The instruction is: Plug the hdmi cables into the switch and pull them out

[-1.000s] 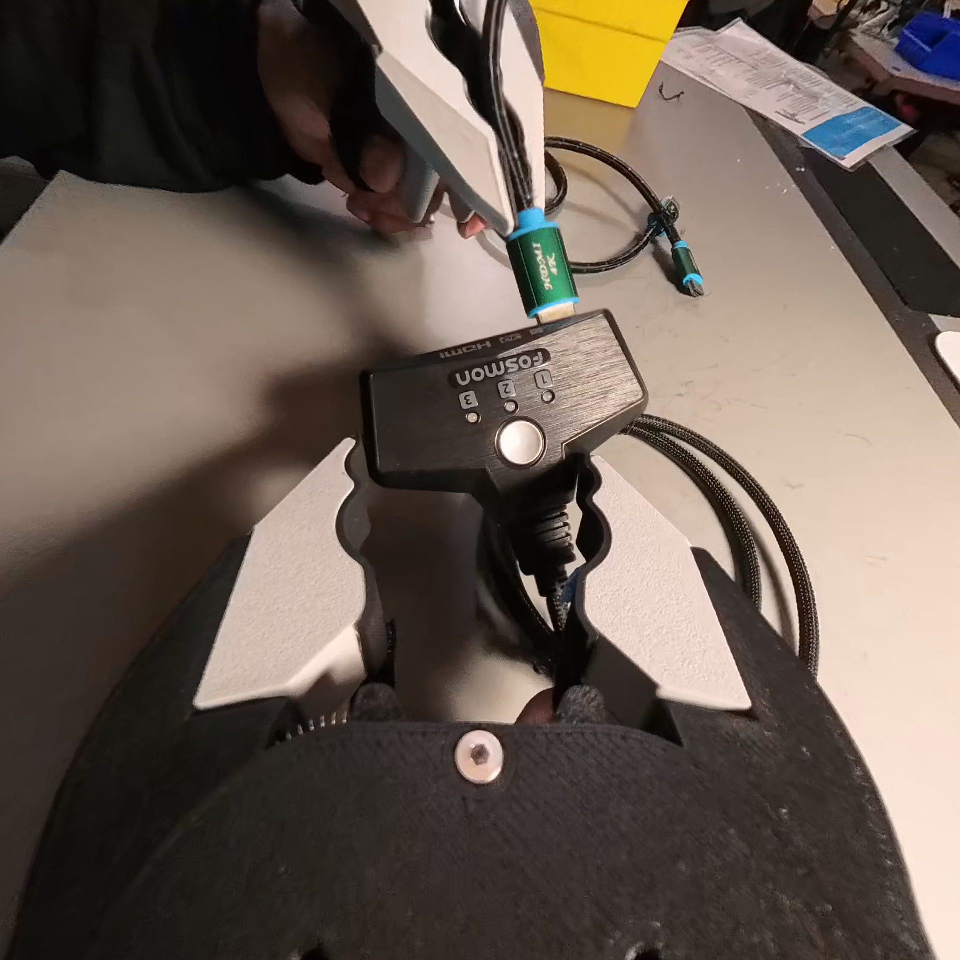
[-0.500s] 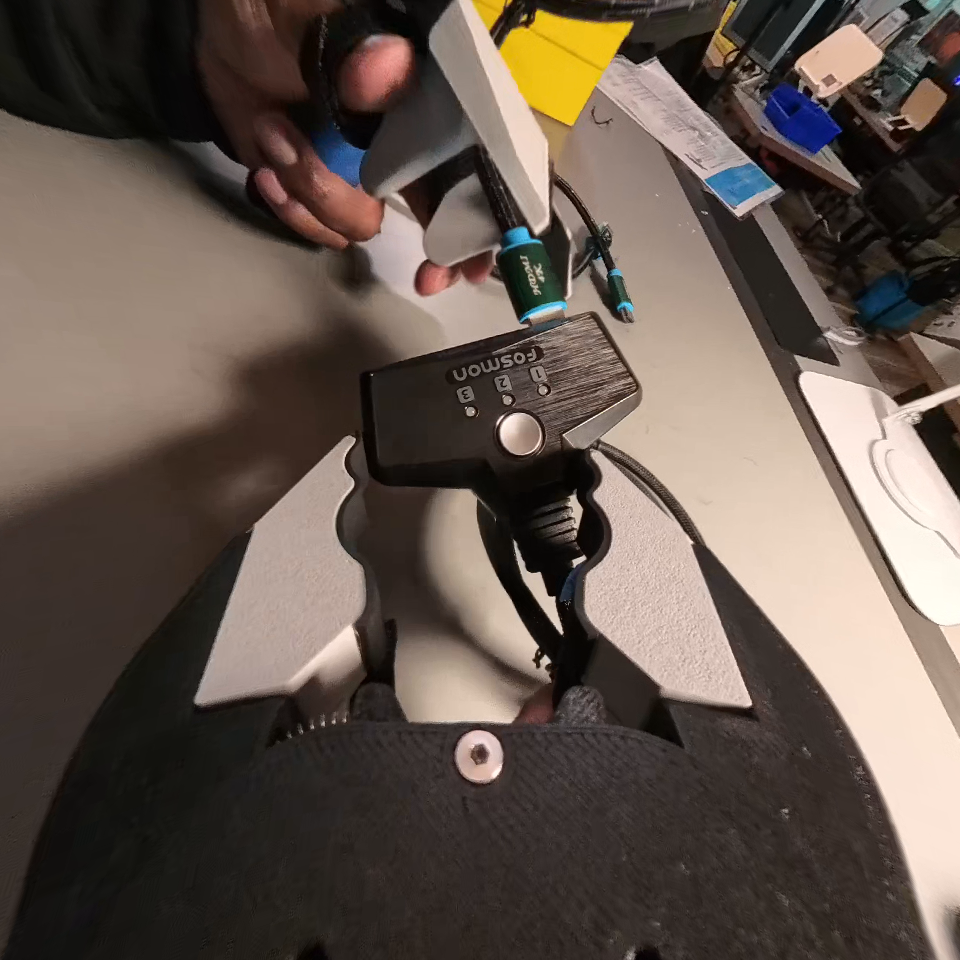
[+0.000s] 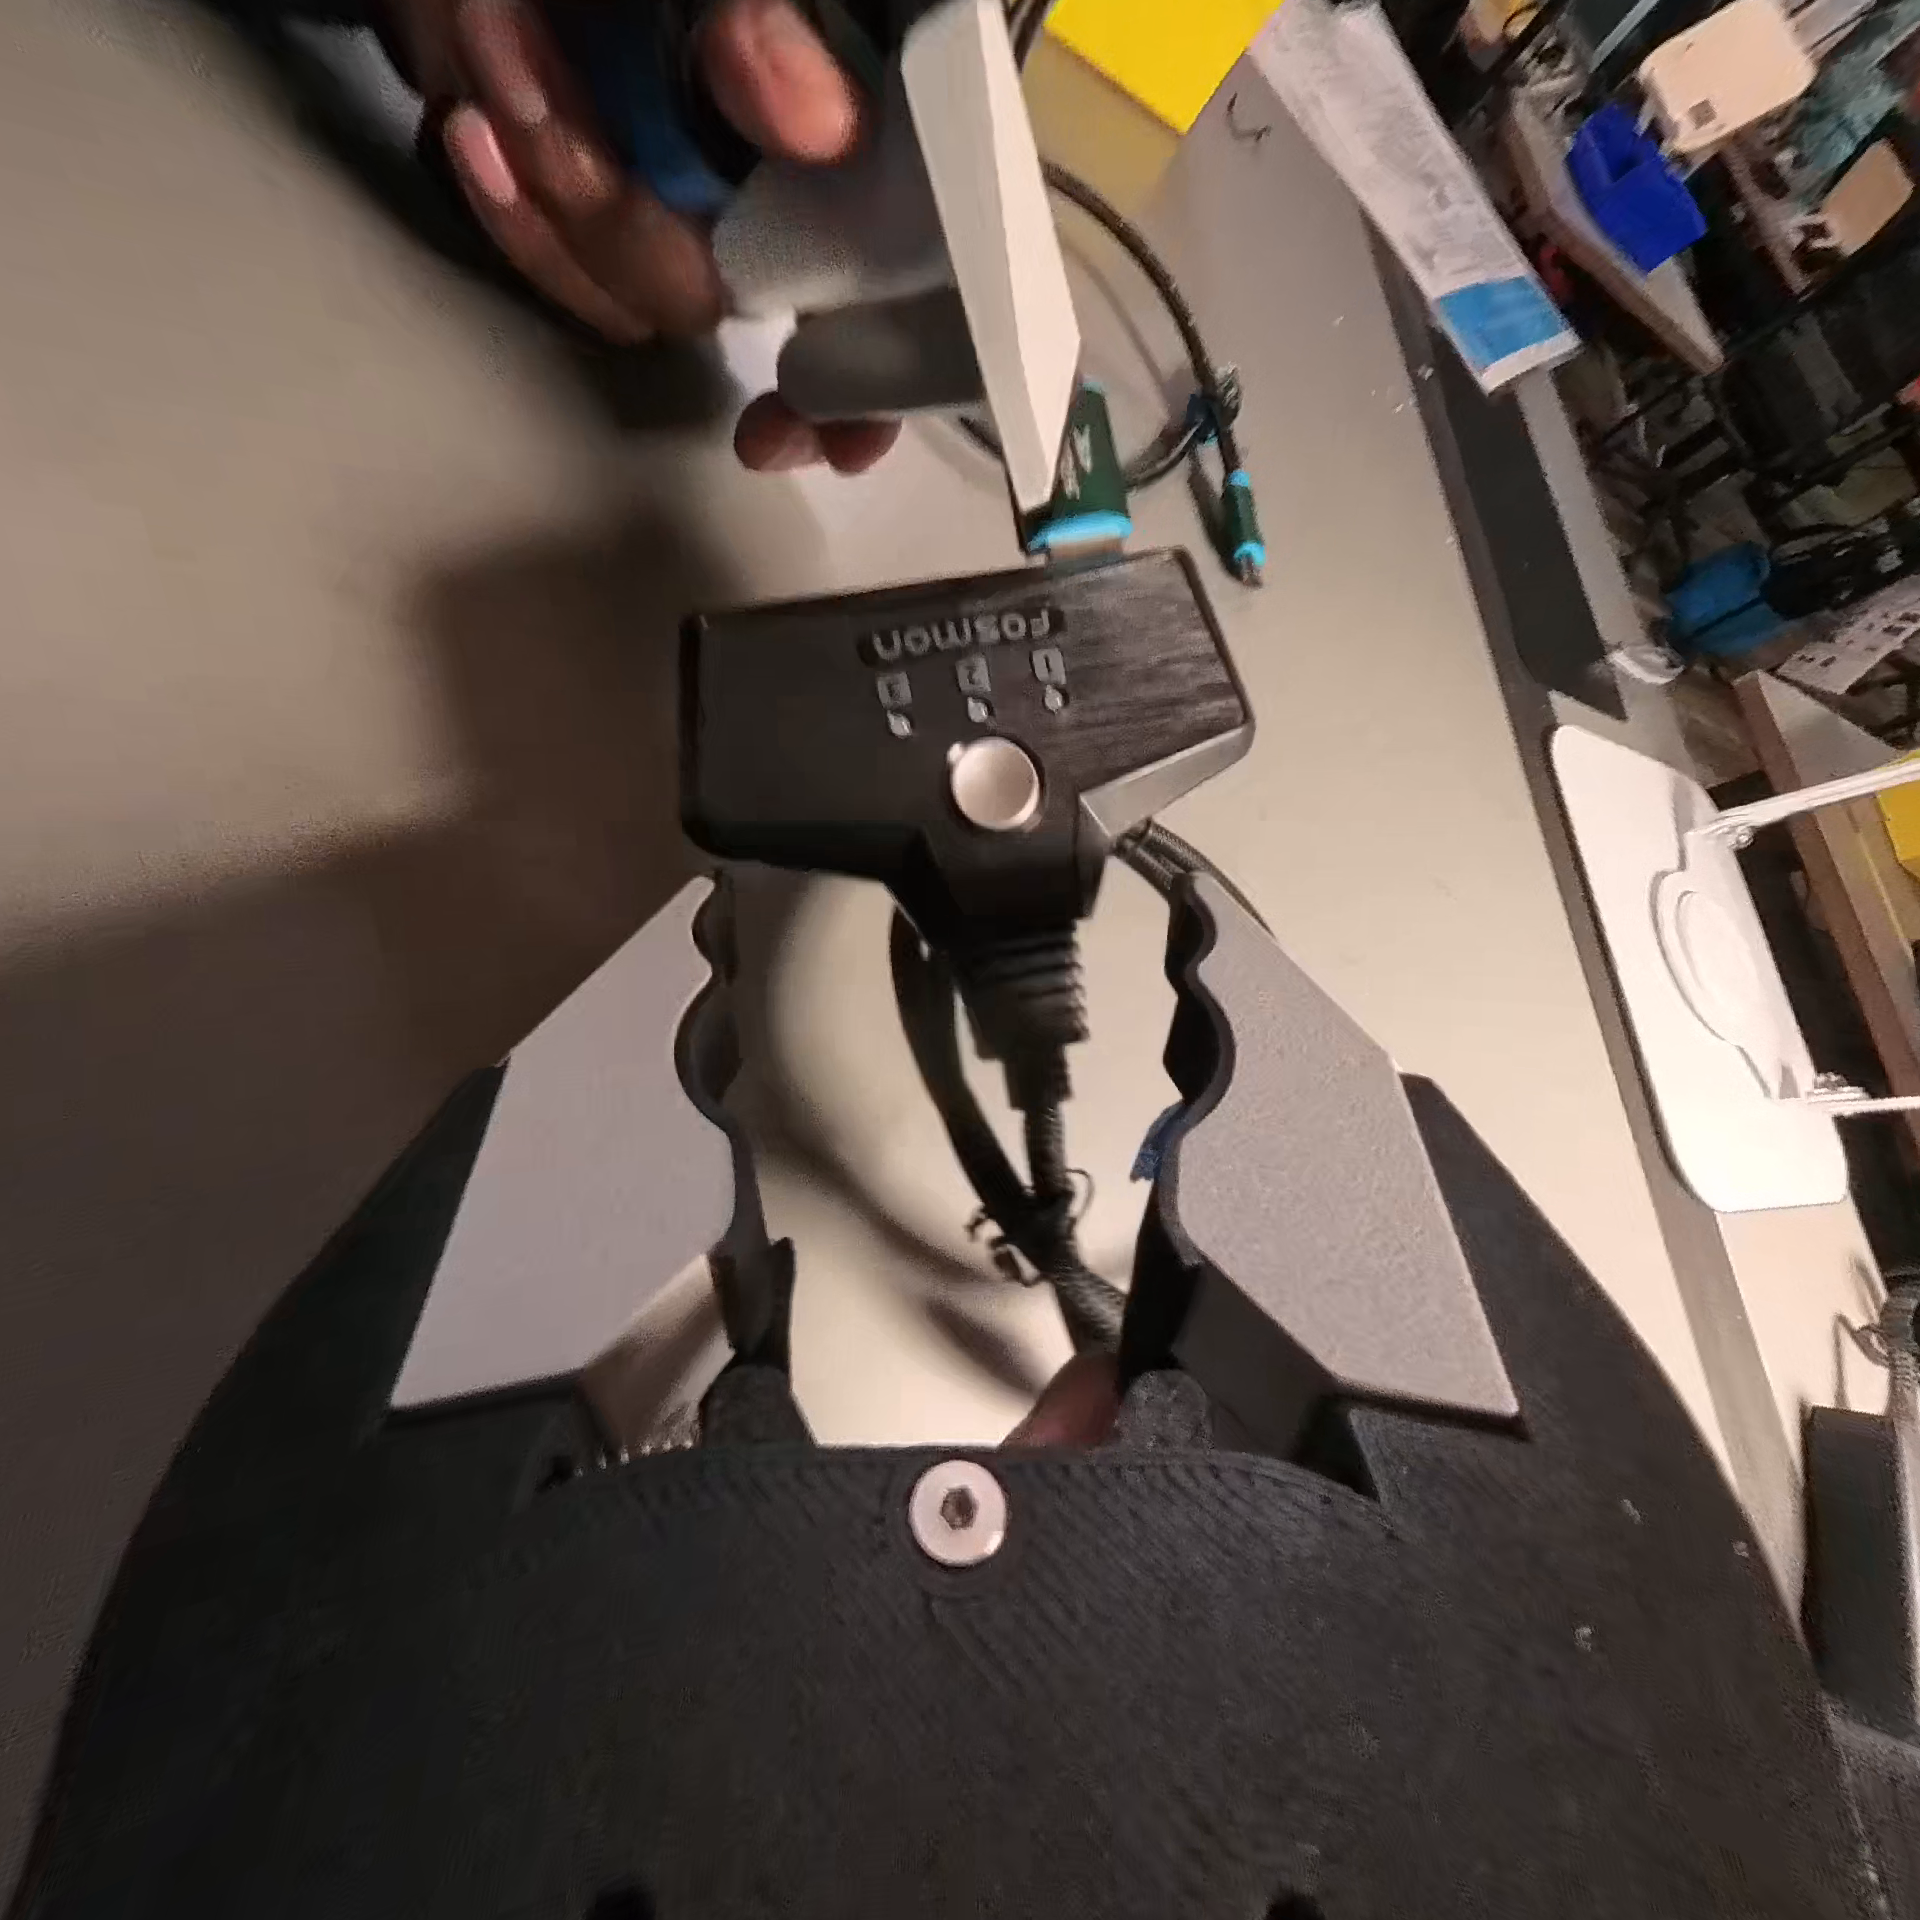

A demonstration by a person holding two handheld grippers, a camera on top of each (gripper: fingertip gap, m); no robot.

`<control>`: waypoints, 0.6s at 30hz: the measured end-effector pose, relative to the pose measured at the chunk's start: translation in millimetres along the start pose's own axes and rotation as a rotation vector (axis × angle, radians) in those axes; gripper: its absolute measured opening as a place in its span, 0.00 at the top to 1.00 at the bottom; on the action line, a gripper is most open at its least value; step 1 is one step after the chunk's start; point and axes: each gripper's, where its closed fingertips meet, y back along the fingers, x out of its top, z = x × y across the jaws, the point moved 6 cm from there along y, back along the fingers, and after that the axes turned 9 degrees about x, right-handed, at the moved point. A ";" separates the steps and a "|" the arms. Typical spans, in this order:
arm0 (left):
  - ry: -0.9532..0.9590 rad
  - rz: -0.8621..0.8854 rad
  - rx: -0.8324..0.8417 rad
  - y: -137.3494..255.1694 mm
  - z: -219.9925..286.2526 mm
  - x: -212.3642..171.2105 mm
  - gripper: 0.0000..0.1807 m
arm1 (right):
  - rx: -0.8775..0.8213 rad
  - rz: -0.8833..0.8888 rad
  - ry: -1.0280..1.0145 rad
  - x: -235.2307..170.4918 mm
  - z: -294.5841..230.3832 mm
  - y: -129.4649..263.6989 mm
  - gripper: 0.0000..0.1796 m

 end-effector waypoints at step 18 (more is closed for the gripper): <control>-0.115 -0.067 0.011 -4.8 8.5 -11.0 0.93 | 0.074 -0.018 -0.020 8.7 -13.7 -10.6 0.63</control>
